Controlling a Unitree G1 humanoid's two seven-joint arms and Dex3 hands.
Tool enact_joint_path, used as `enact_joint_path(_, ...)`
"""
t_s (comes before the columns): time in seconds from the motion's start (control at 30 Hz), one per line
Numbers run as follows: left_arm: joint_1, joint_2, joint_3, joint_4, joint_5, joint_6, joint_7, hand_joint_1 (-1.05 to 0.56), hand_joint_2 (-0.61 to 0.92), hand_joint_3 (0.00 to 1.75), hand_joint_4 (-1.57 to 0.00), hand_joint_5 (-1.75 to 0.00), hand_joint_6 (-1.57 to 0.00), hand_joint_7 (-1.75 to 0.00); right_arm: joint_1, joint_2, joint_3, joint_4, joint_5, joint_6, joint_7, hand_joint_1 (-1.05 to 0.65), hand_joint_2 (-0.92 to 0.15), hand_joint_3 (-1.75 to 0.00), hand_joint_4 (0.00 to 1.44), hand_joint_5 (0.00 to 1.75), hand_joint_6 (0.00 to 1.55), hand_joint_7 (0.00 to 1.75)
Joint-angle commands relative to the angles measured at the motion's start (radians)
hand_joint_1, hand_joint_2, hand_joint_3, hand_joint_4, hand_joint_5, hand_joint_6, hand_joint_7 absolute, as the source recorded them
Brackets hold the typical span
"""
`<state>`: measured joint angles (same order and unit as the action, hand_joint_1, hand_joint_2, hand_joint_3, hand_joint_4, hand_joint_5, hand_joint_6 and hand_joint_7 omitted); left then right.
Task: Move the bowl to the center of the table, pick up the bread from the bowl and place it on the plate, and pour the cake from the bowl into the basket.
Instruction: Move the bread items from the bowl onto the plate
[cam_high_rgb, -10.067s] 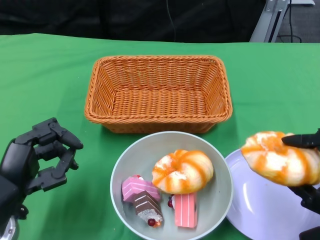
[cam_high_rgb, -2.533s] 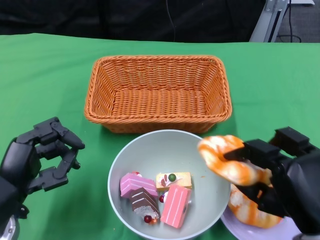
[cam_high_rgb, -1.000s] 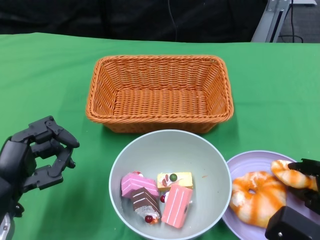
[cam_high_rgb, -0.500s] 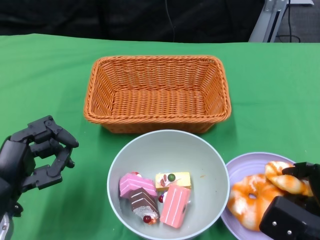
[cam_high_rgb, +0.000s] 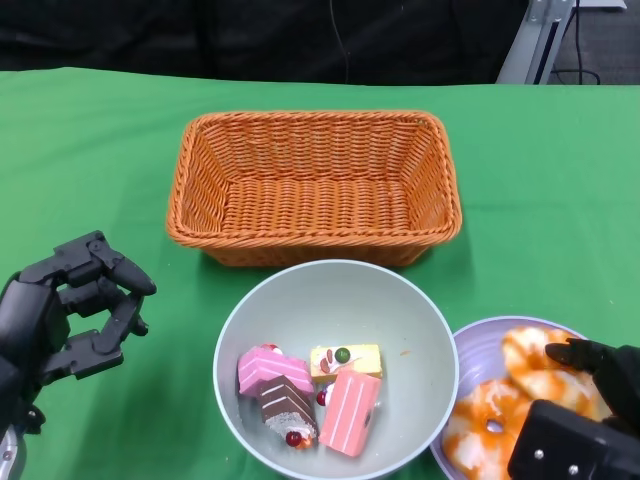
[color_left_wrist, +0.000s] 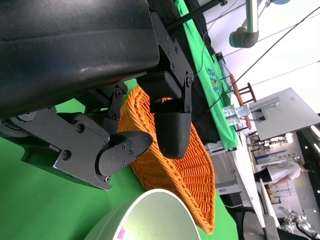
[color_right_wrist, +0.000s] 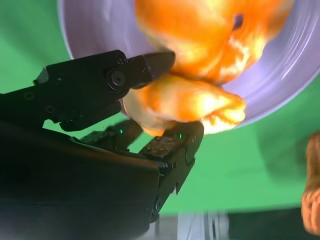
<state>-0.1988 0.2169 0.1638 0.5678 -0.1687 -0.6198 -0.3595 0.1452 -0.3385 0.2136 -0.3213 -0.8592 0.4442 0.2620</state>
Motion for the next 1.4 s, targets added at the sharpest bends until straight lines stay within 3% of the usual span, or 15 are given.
enact_joint_path(0.03, -0.01, 0.02, 0.008, 0.007, -0.007, -0.009, -0.015, -0.05, 0.68, 0.9, -0.75, -1.57, -0.71, -1.35, 0.004, -0.026, -0.006, -0.062, 0.029, 0.03, 0.093, -0.67, -0.92, -0.1, 0.32, 0.0, 0.25, 0.0)
enact_joint_path(0.13, -0.011, 0.02, 0.007, 0.01, -0.004, -0.008, -0.012, -0.05, 0.68, 0.9, -0.75, -1.57, -0.72, -1.35, 0.001, -0.03, -0.024, -0.103, 0.052, 0.045, 0.133, -0.77, -0.92, -0.15, 0.29, 0.0, 0.23, 0.0)
enact_joint_path(0.5, -0.009, 0.02, 0.004, 0.005, -0.003, -0.004, -0.013, -0.06, 0.68, 0.9, -0.76, -1.56, -0.72, -1.34, 0.008, -0.03, -0.028, -0.121, 0.051, 0.048, 0.114, -0.8, -0.92, -0.18, 0.27, 0.0, 0.23, 0.0)
enact_joint_path(0.97, -0.003, 0.017, 0.0, -0.01, -0.004, 0.016, -0.008, -0.05, 0.68, 0.9, -0.76, -1.56, -0.71, -1.35, -0.027, -0.017, 0.039, -0.02, -0.048, 0.073, 0.078, -0.8, -0.92, -0.2, 0.26, 0.01, 0.23, 0.0)
enact_joint_path(1.4, -0.006, 0.023, 0.003, -0.002, -0.004, 0.008, -0.012, -0.05, 0.68, 0.91, -0.75, -1.57, -0.71, -1.35, -0.061, -0.055, 0.034, -0.104, -0.062, 0.192, 0.327, -0.85, -0.92, -0.17, 0.09, 0.0, 0.23, 0.01)
